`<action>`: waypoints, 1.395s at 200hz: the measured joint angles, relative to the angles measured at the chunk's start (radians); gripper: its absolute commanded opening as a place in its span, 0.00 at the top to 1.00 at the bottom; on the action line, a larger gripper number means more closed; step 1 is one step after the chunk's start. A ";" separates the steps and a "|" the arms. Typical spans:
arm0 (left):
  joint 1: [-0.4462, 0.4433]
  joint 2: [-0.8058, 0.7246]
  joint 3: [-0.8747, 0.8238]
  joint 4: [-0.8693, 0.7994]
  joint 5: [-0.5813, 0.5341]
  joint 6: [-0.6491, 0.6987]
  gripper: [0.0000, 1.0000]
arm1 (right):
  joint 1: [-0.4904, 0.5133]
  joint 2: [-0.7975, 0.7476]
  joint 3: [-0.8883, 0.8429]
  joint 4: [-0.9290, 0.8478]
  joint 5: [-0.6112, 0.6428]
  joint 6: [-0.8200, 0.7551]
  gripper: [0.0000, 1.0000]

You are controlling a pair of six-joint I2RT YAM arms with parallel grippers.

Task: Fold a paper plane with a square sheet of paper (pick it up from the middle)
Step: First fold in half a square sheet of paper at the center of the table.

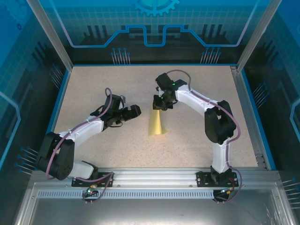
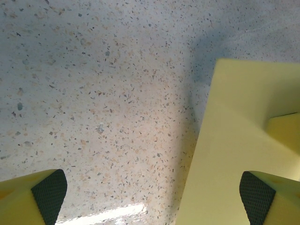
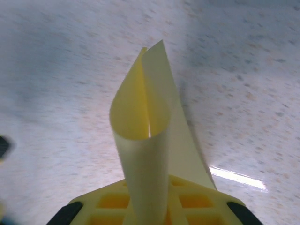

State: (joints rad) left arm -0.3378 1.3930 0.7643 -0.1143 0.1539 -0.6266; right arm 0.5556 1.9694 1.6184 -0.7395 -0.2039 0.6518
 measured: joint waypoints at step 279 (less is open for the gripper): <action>0.003 0.417 0.218 0.102 0.522 -0.082 0.46 | -0.219 0.045 -0.314 0.401 -0.460 0.020 0.60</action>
State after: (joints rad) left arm -0.3344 1.8099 0.9825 -0.0124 0.6762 -0.7090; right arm 0.3367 2.0140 1.3041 -0.3389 -0.6636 0.6716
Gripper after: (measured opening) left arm 0.597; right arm 0.395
